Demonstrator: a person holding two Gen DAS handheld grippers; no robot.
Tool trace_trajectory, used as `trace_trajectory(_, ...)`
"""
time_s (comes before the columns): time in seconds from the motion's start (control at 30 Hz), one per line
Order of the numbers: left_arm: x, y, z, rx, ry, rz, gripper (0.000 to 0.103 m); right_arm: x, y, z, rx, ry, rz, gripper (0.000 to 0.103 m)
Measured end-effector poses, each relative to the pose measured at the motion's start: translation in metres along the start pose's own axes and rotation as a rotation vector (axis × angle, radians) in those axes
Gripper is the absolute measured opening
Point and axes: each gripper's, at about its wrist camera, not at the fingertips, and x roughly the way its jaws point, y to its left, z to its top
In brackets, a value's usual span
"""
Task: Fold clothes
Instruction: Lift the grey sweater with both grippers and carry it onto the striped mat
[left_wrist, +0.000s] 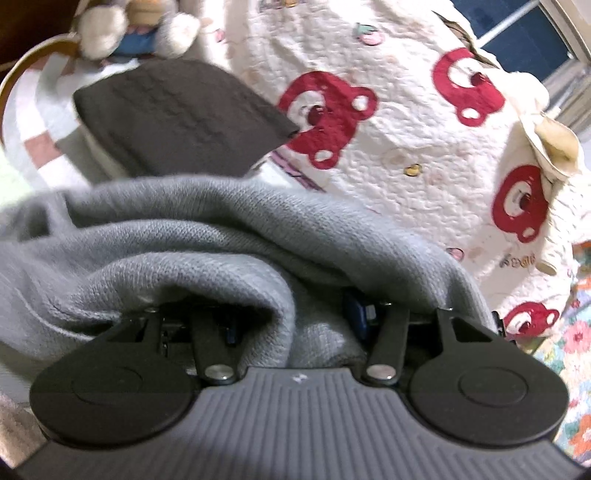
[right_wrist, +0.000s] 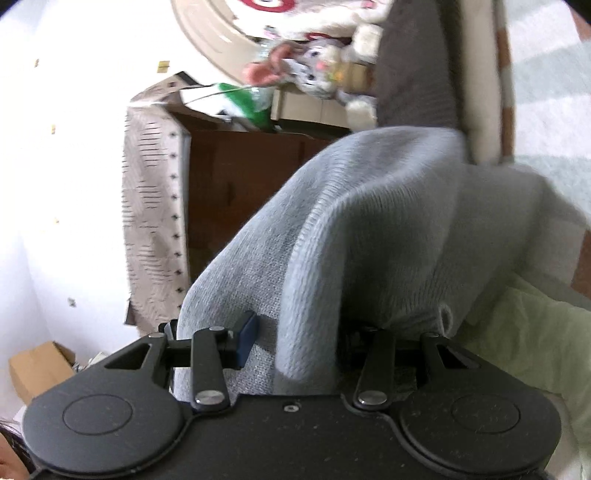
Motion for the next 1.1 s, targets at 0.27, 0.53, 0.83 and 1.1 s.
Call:
trace_trajectory(0.27, 0.001, -0.091, 0.004, 0.133, 0.026, -0.048, 0.05, -0.061, 0.052, -0.006, -0.109, -0.093, 0.059, 0.051)
trace_trajectory(0.53, 0.059, -0.224, 0.002, 0.344, 0.176, -0.115, 0.05, -0.183, 0.076, -0.026, -0.181, -0.364, 0.113, 0.051)
trace_trajectory(0.83, 0.231, -0.329, -0.049, 0.603, 0.367, -0.107, 0.054, -0.347, 0.04, -0.077, -0.2, -0.862, -0.347, 0.053)
trace_trajectory(1.1, 0.247, -0.241, -0.084, 0.64, 0.281, 0.02, 0.073, -0.412, 0.018, -0.153, -0.276, -0.971, -0.964, 0.053)
